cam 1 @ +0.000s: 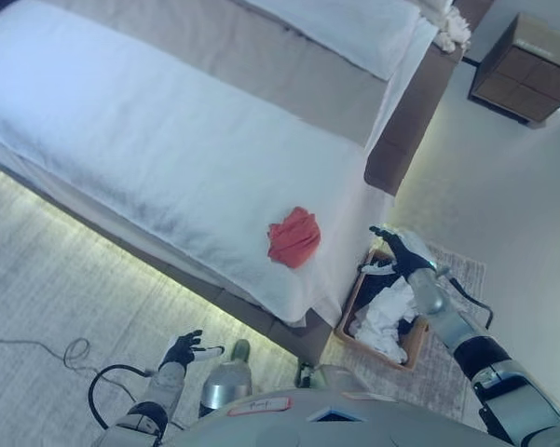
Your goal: Put the clothes on the bed into the basket.
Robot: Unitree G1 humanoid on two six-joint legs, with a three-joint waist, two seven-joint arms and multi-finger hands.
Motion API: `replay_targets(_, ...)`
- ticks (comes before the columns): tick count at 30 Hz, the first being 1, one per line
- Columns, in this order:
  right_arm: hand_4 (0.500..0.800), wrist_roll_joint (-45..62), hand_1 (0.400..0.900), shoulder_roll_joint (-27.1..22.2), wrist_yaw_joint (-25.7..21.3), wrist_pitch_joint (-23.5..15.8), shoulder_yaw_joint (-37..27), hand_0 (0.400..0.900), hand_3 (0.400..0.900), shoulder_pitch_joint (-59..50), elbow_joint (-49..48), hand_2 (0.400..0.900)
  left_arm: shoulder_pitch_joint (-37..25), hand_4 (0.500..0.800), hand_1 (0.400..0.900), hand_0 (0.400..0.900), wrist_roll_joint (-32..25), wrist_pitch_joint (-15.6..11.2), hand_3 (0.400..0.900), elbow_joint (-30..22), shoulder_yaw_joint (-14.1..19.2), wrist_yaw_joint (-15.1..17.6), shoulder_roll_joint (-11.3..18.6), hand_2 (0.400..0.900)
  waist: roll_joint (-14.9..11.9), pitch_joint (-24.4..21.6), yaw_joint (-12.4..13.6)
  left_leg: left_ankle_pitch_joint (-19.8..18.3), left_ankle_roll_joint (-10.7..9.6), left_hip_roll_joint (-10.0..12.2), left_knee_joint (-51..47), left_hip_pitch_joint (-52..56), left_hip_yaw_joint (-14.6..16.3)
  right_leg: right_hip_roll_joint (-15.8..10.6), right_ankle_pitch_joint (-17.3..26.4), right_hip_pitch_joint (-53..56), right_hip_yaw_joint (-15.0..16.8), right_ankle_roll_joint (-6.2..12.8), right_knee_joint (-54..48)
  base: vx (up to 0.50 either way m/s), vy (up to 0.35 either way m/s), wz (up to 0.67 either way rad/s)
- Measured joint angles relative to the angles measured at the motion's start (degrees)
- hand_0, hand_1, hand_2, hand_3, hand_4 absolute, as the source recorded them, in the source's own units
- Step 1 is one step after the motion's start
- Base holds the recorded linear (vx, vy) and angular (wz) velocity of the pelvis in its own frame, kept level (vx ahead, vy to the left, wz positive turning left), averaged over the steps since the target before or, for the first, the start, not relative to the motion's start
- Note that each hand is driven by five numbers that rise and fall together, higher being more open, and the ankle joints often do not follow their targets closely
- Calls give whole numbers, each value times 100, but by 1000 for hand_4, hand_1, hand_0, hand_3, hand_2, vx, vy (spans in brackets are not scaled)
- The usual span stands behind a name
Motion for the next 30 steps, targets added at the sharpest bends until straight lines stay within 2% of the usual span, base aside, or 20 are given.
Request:
replay_targets(4,800,418,900,294,45,-42,63,900,900,-509,8,900,-169,800,900,900,-17,-3,900,11,-50,85,200,900,-296,382,40,26,-36,5,166,-387,-48,27,78,-283,-44,-93,3,-80,34,-3)
replay_targets(6,800,540,900,331,40,-87,67,900,900,-731,7,900,-301,800,900,900,-58,-2,900,-7,-52,108,245,900,-339,542,73,39,-56,-1,225,-555,-34,25,120,-433,-21,-87,4,-97,33,4)
replay_targets(10,800,983,900,395,41,-92,92,900,900,-1181,64,900,-598,800,900,900,-232,-39,900,-234,-158,232,299,900,-266,945,161,42,-75,-53,475,-978,-107,3,187,-708,-79,-94,11,-115,41,8)
replay_targets(14,800,1315,900,642,21,-92,166,900,900,-1769,562,900,-975,800,900,900,-350,-65,900,-264,-380,291,295,900,-130,1355,159,34,-89,-93,699,-1364,-153,-8,274,-965,-115,-135,11,-67,52,7)
replay_targets(18,800,1532,900,772,-142,-61,214,900,900,-2128,936,900,-1167,800,900,900,-556,-87,900,-473,-433,346,267,900,12,1693,237,35,-90,-129,800,-1572,-170,-31,344,-1120,-138,-181,12,-25,41,2)
replay_targets(23,800,1545,900,809,-443,-13,217,900,900,-2446,1066,900,-1273,800,900,900,-560,-165,900,-498,-635,444,261,900,49,1799,292,34,-90,-186,938,-1878,-255,-65,355,-1327,-209,-194,12,-26,24,11)
replay_targets(30,800,1673,900,842,-562,69,454,900,900,-3221,1771,900,-1360,800,900,900,-562,-189,900,-484,-874,471,244,900,83,1837,336,38,-97,-228,1092,-2210,-412,-71,369,-1512,-356,-213,13,-36,-17,15)
